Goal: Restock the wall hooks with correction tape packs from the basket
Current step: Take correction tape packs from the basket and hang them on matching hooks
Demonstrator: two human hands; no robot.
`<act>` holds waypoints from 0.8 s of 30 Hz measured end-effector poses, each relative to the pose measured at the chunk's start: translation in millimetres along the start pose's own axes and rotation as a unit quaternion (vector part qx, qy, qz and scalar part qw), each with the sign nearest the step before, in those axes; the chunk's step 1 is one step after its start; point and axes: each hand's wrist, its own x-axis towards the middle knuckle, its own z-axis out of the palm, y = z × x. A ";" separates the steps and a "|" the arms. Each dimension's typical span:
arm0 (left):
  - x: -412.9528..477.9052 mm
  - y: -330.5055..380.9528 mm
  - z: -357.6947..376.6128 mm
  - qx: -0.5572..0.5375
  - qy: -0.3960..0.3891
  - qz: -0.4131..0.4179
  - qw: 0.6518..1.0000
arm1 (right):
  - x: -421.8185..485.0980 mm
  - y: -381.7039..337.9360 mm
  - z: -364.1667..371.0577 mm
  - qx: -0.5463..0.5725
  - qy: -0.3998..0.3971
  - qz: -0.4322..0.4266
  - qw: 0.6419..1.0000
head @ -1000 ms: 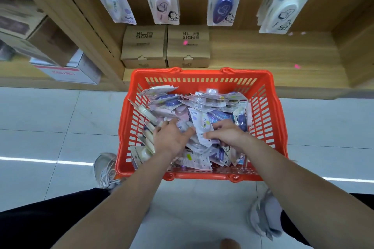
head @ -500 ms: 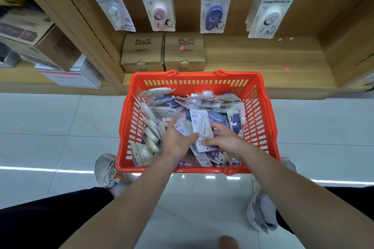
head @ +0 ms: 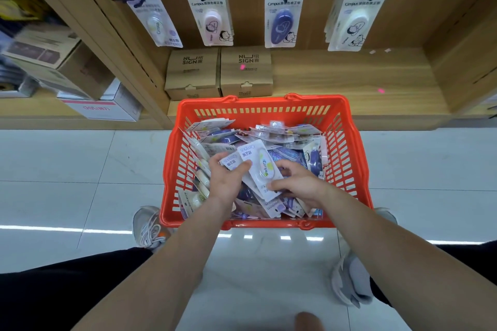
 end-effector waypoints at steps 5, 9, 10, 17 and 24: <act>-3.7 -3.4 -1.5 0.034 0.012 -0.008 0.999 | -5.6 0.9 9.0 -0.033 0.003 0.009 0.999; 0.2 -8.4 -2.3 0.073 0.010 -0.004 0.997 | -6.9 8.7 15.7 0.001 -0.007 0.035 0.999; 1.2 -9.4 -3.2 0.079 0.006 -0.003 0.997 | -6.7 10.7 16.0 0.001 -0.009 0.033 0.999; 9.6 2.3 -10.2 0.066 -0.019 0.049 0.996 | -1.0 -8.0 2.6 -0.002 0.044 -0.052 0.998; 8.4 21.8 -15.8 0.065 -0.011 0.078 0.995 | 1.9 -27.0 3.4 0.029 0.054 -0.086 0.994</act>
